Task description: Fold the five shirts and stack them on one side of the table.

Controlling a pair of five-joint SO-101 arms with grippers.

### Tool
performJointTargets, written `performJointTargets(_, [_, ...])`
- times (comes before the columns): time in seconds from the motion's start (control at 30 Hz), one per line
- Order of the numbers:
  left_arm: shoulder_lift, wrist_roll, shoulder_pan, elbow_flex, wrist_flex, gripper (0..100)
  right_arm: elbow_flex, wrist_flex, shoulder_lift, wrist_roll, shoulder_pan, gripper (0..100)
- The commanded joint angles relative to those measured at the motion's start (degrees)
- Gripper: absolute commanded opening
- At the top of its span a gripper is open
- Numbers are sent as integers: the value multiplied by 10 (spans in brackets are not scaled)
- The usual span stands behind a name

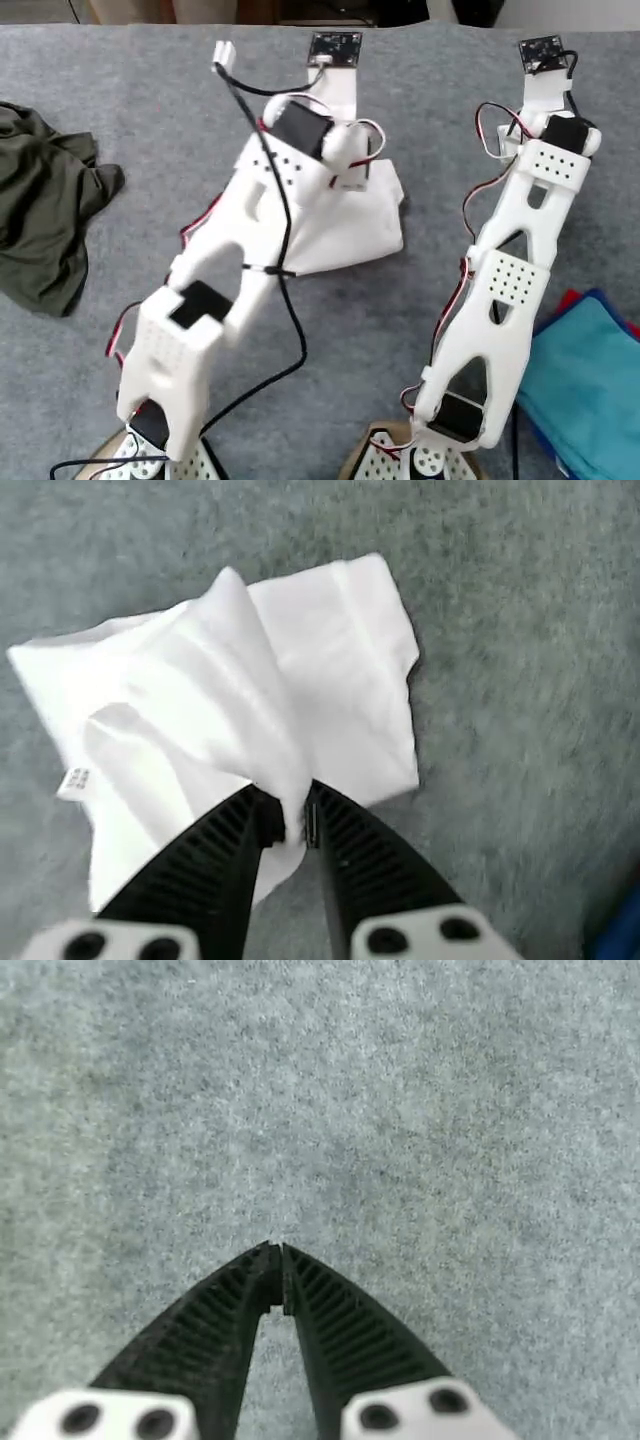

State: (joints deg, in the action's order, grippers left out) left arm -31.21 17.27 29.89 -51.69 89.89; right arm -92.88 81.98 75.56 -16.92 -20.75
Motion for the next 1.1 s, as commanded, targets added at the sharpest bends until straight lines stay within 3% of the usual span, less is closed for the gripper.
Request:
performJointTargets(0.0, [-39,20,6,-62,-43,22,-27,-9,-2,-6,-7,5])
performJointTargets(0.3, [-156,23,41,-171,-55,23,-27,-10,-2,-7,-7,5])
performJointTargets(0.67, [-210,23,65,-174,-61,26,-27,-10,-2,-7,-7,5])
performJointTargets(0.87, [-212,60,60,-174,-62,176,-27,-9,-2,-7,-6,5])
performJointTargets(1.07, [-199,61,-10,-214,-83,196,-24,-7,-2,-25,-3,5])
